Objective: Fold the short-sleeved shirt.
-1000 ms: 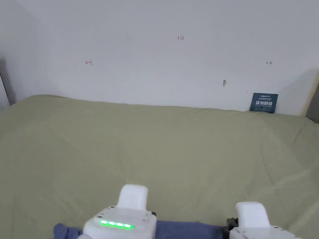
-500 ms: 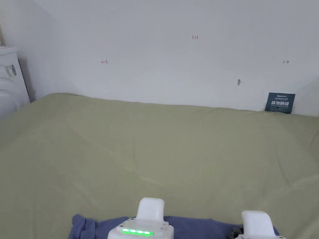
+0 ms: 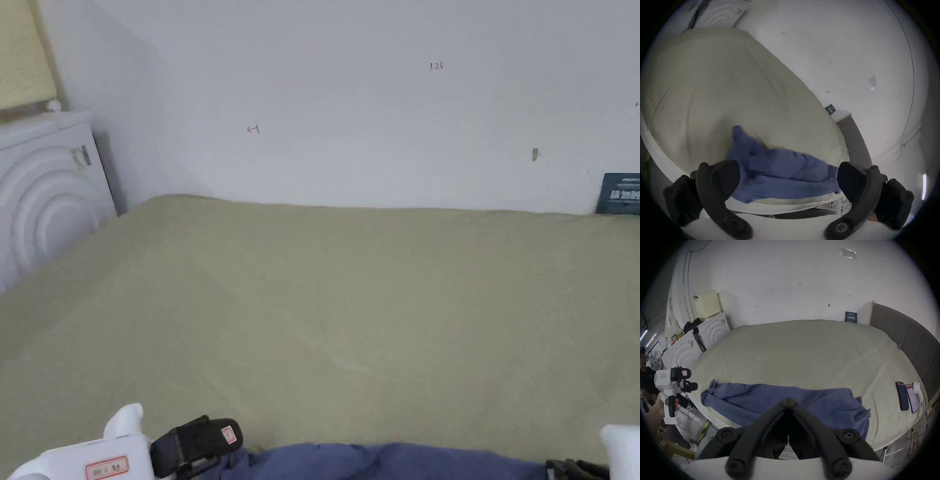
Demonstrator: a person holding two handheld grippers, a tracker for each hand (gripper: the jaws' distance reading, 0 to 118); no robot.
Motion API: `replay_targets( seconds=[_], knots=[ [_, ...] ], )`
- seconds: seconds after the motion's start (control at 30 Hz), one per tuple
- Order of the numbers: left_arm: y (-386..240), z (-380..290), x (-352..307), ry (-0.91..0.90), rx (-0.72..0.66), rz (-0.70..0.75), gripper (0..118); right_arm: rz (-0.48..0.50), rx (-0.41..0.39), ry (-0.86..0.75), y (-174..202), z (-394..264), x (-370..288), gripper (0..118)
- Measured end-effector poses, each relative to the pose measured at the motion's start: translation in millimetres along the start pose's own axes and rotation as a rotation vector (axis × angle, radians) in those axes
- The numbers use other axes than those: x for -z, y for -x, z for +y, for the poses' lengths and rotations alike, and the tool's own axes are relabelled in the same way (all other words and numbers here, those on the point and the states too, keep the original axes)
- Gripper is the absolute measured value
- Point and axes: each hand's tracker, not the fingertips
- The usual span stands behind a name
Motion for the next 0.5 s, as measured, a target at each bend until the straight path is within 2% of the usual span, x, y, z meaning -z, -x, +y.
replay_targets(
  seconds=[0.1,0.17,0.27,0.37,0.5],
  knots=[
    [30.6,-1.8,3.3,0.071,-0.064,0.068,118,0.002,-0.014,0.016,0.1,0.5,1.2,1],
    [39.2,-9.7,6.1,0.072,-0.064,0.062,118,0.005,-0.015,0.02,-0.1,0.6,1.4,1],
    [45.4,-19.8,15.4,0.109,-0.036,0.064,118,0.013,-0.013,0.032,-0.6,0.8,0.7,1],
    [51.1,-29.8,28.7,0.161,-0.039,0.128,118,0.018,-0.014,0.033,-1.6,0.7,0.4,1],
    [37.8,-36.3,30.8,0.124,0.007,0.165,118,0.032,0.008,0.04,-1.7,-1.8,1.9,1]
  ],
)
